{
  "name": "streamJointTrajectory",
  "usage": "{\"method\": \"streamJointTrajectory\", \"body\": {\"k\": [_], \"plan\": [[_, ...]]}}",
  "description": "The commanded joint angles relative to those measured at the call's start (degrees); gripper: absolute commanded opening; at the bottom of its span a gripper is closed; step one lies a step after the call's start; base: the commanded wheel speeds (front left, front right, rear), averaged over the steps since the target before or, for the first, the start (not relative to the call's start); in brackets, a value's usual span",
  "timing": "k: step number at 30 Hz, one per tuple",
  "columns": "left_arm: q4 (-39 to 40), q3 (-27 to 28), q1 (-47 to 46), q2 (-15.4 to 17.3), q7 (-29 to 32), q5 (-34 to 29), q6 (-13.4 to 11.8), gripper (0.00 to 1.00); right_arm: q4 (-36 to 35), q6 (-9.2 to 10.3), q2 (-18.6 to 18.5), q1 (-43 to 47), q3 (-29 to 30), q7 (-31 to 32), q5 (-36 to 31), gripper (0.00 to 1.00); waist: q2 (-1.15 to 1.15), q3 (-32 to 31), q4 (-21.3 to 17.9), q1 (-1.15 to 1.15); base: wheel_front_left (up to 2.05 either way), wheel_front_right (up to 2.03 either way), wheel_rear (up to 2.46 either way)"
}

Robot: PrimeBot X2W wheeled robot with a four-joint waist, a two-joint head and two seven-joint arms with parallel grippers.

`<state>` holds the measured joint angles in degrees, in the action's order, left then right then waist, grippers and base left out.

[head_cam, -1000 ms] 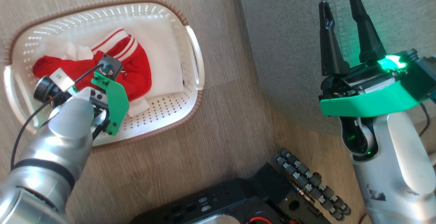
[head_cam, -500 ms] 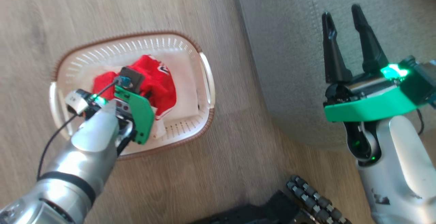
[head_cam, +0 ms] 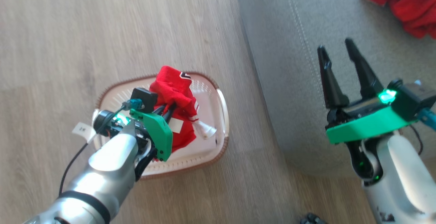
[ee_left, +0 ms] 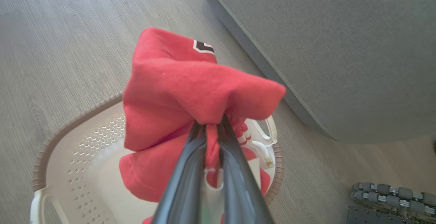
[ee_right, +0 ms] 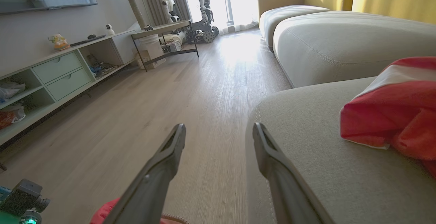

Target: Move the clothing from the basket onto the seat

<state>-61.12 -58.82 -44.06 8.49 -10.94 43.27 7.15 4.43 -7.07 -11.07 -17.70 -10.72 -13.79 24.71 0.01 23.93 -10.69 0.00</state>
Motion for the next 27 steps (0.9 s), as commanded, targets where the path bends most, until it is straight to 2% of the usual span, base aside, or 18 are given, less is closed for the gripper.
{"method": "streamJointTrajectory", "body": {"k": [1, 12, 20, 27], "plan": [[1.44, 0.86, -0.08, 0.49, -1.11, 0.55, 0.34, 0.00, -1.29, -0.42, -0.80, 1.47, -1.02, 0.30, 0.53, 1.00, -0.01, -4.18, 1.78, 0.00, 0.00, 0.00, 0.00], [9.16, 2.76, 1.20, 1.35, -3.68, 1.97, -0.22, 0.00, -1.04, -0.42, -2.65, 6.53, -2.44, 2.53, 1.56, 1.00, -0.01, -14.03, 4.33, 0.00, 0.00, 0.00, 0.00], [21.02, 5.35, 2.15, 4.10, -3.53, 2.93, -3.31, 0.00, -1.53, -0.42, -2.49, 9.76, -3.52, 3.62, 2.09, 1.00, -0.01, -18.97, 5.49, 0.00, 0.00, 0.00, 0.00], [34.92, 6.34, 2.05, 8.22, 0.41, 2.97, -7.81, 0.00, -1.83, -0.42, -2.69, 11.69, -4.76, 4.35, 2.07, 1.00, -0.01, -22.02, 5.66, 0.00, 0.00, 0.00, 0.00]]}}
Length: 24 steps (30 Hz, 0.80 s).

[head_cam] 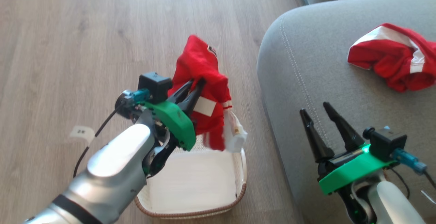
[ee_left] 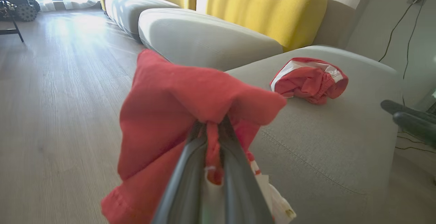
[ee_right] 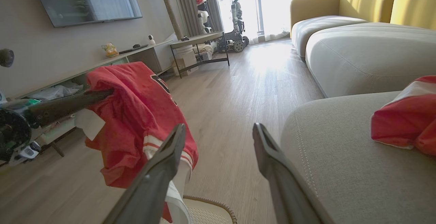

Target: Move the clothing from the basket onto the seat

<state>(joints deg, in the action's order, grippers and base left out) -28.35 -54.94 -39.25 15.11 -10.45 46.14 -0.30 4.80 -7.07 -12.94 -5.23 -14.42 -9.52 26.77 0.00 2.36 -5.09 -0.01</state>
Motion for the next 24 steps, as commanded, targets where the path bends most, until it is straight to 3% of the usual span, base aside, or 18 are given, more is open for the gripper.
{"method": "streamJointTrajectory", "body": {"k": [1, 7, 16, 24], "plan": [[4.17, 2.53, -2.82, 2.19, 0.69, 0.01, -1.07, 0.00, -2.30, -0.42, -0.78, -0.63, -1.18, 0.18, -0.04, 1.00, 0.00, -0.72, 0.10, 0.01, 0.00, 0.00, 0.00], [15.05, 3.83, -3.60, 5.71, 5.09, 0.25, -5.10, 0.00, -3.15, -0.42, -0.99, -0.32, -3.39, 0.93, 0.01, 1.00, 0.00, -1.54, 0.52, 0.01, 0.00, 0.00, 0.00], [19.82, 3.98, -3.46, 7.07, 7.23, 0.70, -6.67, 0.00, -3.99, -0.42, -1.79, -1.52, -6.68, 1.45, -0.20, 1.00, 0.00, -1.56, 0.77, 0.01, 0.00, 0.00, 0.00], [21.24, 3.59, -4.32, 6.39, 8.08, 0.82, -6.94, 0.00, -2.46, -0.42, -2.42, -5.69, -13.87, 2.88, -0.74, 1.00, 0.00, -1.02, 1.32, 0.01, 0.00, 0.00, 0.00]]}}
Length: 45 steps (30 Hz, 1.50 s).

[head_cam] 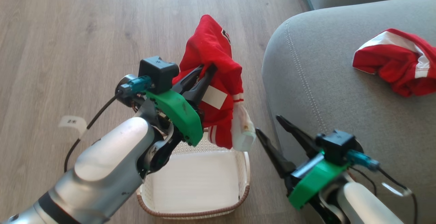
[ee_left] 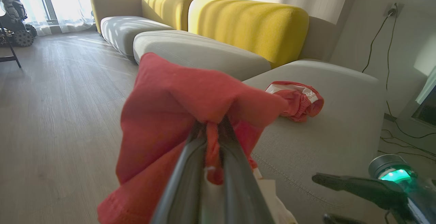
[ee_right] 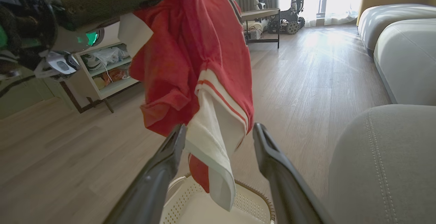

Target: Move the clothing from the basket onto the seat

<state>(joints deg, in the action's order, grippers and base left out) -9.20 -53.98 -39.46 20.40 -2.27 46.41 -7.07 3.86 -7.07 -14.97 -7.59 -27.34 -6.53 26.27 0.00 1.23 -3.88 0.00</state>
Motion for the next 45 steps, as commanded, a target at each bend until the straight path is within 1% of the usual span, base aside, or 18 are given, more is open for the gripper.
{"method": "streamJointTrajectory", "body": {"k": [1, 7, 14, 20, 25, 28, 29, 30, 35, 38, 45], "plan": [[2.18, 2.58, -4.28, 0.95, -0.03, 0.58, -0.13, 0.00, -0.76, -0.42, -0.12, -4.12, -1.86, -0.06, -0.34, 1.00, 0.00, 0.20, 0.21, 0.00, 0.00, 0.00, 0.00], [2.47, 1.82, -4.97, -0.33, 0.24, 0.61, 0.27, 0.00, 6.46, -0.42, 2.24, -9.20, -5.26, 0.82, -1.63, 1.00, 0.00, 0.36, 1.36, 0.00, 0.00, 0.00, 0.00], [2.91, 0.37, -5.19, -2.45, 0.42, 0.69, 0.84, 0.00, 15.37, -0.42, 3.72, -15.13, -10.46, 1.47, 0.30, 1.00, 0.00, 0.03, 3.42, 0.00, 0.00, 0.00, 0.00], [3.38, -1.30, -4.97, -4.14, 0.72, 0.60, 1.23, 0.00, 23.09, -0.42, 6.45, -19.68, -12.05, -0.32, 1.61, 1.00, 0.00, -0.34, 5.51, 0.00, 0.00, 0.00, 0.00], [3.16, -2.56, -4.27, -4.89, 1.12, 0.83, 1.63, 0.00, 26.95, -0.42, 8.22, -22.29, -12.66, -4.15, 2.43, 1.00, 0.00, -0.64, 6.43, 0.00, 0.00, 0.00, 0.00], [2.99, -2.89, -4.01, -5.05, 1.12, 0.86, 1.70, 0.00, 28.17, -0.42, 8.61, -22.89, -13.06, -5.16, 2.75, 1.00, 0.00, -0.79, 6.65, 0.00, 0.00, 0.00, 0.00], [2.91, -3.01, -3.90, -5.10, 1.10, 0.90, 1.73, 0.00, 28.67, -0.42, 8.72, -23.10, -13.31, -5.60, 2.96, 0.33, 0.00, -0.86, 6.74, 0.00, 0.00, 0.00, 0.00], [2.84, -3.08, -3.81, -5.12, 1.11, 0.96, 1.76, 0.00, 29.09, -0.42, 8.80, -23.28, -13.51, -6.02, 3.19, 0.00, 0.00, -0.90, 6.81, 0.00, 0.00, 0.00, 0.00], [2.40, -3.05, -3.41, -4.64, 1.02, 1.21, 1.66, 0.00, 29.95, -0.42, 8.45, -23.80, -14.25, -7.56, 4.55, 0.00, 0.00, -1.03, 6.61, 0.00, 0.00, 0.00, 0.00], [2.07, -2.82, -3.15, -4.24, 0.84, 1.43, 1.52, 0.00, 29.68, -0.42, 7.69, -23.78, -13.58, -8.08, 5.01, 0.00, 0.00, -1.03, 6.29, 0.00, 0.00, 0.00, 0.00], [1.36, -2.29, -2.36, -3.24, 0.04, 1.77, 1.19, 0.00, 26.18, -0.42, 5.33, -21.95, -8.23, -8.43, 4.60, 0.00, 0.00, -0.88, 5.30, 0.00, 0.00, 0.00, 0.00]]}}
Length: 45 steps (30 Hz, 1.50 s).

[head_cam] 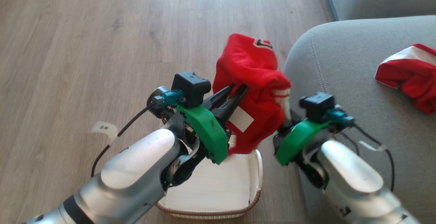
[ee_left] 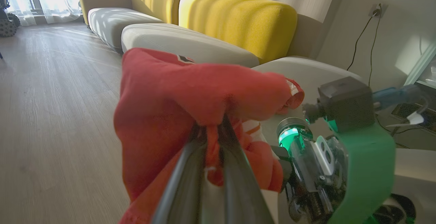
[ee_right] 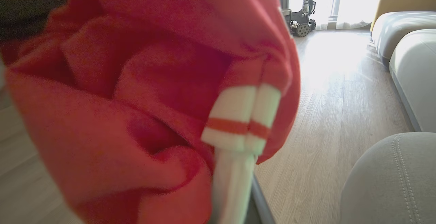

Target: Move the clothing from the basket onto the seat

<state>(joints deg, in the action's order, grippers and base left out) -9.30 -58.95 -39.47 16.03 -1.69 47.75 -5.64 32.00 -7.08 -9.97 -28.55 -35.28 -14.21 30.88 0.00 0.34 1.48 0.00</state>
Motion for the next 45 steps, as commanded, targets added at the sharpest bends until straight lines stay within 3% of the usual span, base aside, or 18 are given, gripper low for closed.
{"method": "streamJointTrajectory", "body": {"k": [1, 5, 6, 7, 8, 9, 20, 45], "plan": [[1.43, 2.68, -2.25, 1.20, -0.62, 0.43, -0.28, 0.00, -2.67, -0.41, 0.01, -0.52, 0.74, -0.76, -0.25, 0.00, 0.00, 0.00, -0.19, 0.00, 0.00, 0.00, 0.00], [1.57, 2.38, -2.01, 1.21, -0.68, 0.38, -0.37, 0.00, -5.48, -0.41, -0.90, 1.58, 5.06, -0.77, -1.10, 0.00, 0.00, 0.09, -0.69, 0.00, 0.00, 0.00, 0.00], [1.62, 2.33, -1.98, 1.20, -0.71, 0.35, -0.42, 0.04, -6.13, -0.41, -1.08, 2.07, 6.01, -0.77, -1.34, 0.00, 0.00, 0.12, -0.83, 0.00, 0.00, 0.00, 0.00], [1.67, 2.31, -1.96, 1.20, -0.73, 0.33, -0.51, 0.29, -6.80, -0.41, -1.22, 2.55, 6.98, -0.77, -1.56, 0.00, 0.00, 0.16, -1.01, 0.00, 0.00, 0.00, 0.00], [1.78, 2.30, -1.94, 1.19, -0.77, 0.34, -0.54, 0.61, -7.45, -0.41, -1.34, 2.99, 7.88, -0.78, -1.75, 0.00, 0.00, 0.26, -1.20, 0.00, 0.00, 0.00, 0.00], [1.91, 2.31, -1.94, 1.16, -0.81, 0.38, -0.55, 1.00, -8.12, -0.41, -1.47, 3.36, 8.79, -0.78, -1.97, 0.00, 0.00, 0.36, -1.37, 0.00, 0.00, 0.00, 0.00], [2.75, 1.73, -1.50, 2.09, -0.89, 0.18, -0.49, 1.00, -14.77, -0.41, -3.26, 7.02, 16.28, -0.78, -3.84, 0.00, 0.00, 1.41, -5.47, 0.00, 0.00, 0.00, 0.00], [3.35, 1.23, -1.80, 4.92, -3.67, -1.99, 0.15, 1.00, -38.13, -0.41, -4.49, 16.74, 24.85, 3.83, -3.45, 0.00, 0.00, 4.72, -25.11, 0.00, 0.00, 0.00, 0.00]]}}
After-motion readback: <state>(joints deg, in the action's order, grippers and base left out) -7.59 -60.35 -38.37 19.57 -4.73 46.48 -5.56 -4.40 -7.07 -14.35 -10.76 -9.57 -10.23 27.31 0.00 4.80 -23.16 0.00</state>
